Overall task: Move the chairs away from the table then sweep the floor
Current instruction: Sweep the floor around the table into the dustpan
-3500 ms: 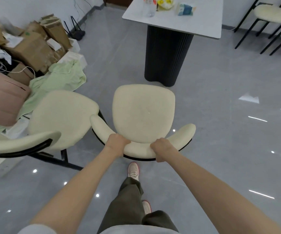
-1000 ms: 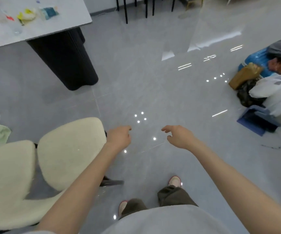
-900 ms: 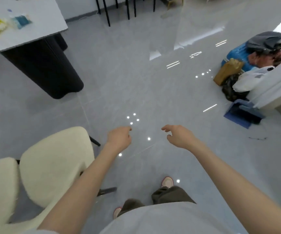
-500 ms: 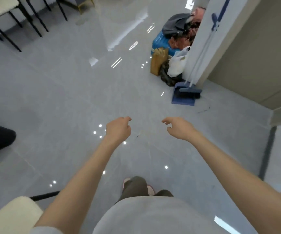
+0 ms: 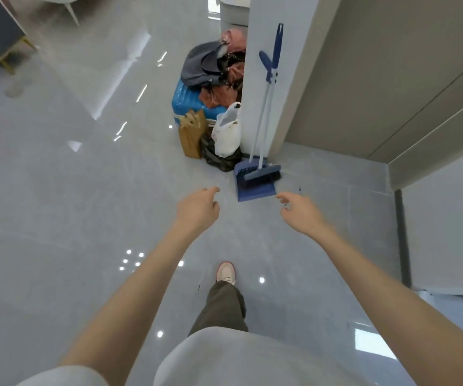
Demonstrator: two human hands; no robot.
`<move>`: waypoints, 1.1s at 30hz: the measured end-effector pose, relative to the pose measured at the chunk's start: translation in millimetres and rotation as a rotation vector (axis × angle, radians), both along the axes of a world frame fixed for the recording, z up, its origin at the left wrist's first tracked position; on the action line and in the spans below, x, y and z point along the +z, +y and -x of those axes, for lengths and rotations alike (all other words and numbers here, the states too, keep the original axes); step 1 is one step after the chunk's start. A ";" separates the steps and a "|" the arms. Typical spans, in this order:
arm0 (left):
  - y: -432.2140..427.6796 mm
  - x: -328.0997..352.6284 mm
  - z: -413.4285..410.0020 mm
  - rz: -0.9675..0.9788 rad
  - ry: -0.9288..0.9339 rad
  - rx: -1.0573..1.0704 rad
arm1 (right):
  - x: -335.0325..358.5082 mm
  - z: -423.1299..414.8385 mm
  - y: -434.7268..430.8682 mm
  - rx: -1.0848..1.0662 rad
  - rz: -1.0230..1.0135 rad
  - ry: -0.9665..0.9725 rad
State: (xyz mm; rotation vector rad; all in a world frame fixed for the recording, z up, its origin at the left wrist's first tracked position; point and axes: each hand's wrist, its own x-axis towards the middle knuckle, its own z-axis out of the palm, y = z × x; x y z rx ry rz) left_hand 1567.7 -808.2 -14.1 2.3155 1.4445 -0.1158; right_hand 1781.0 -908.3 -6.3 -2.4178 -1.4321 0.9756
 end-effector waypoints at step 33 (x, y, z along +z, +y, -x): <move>490.4 -35.7 -336.1 -0.009 0.150 -0.713 | -17.2 -239.3 438.1 -0.310 -0.281 0.183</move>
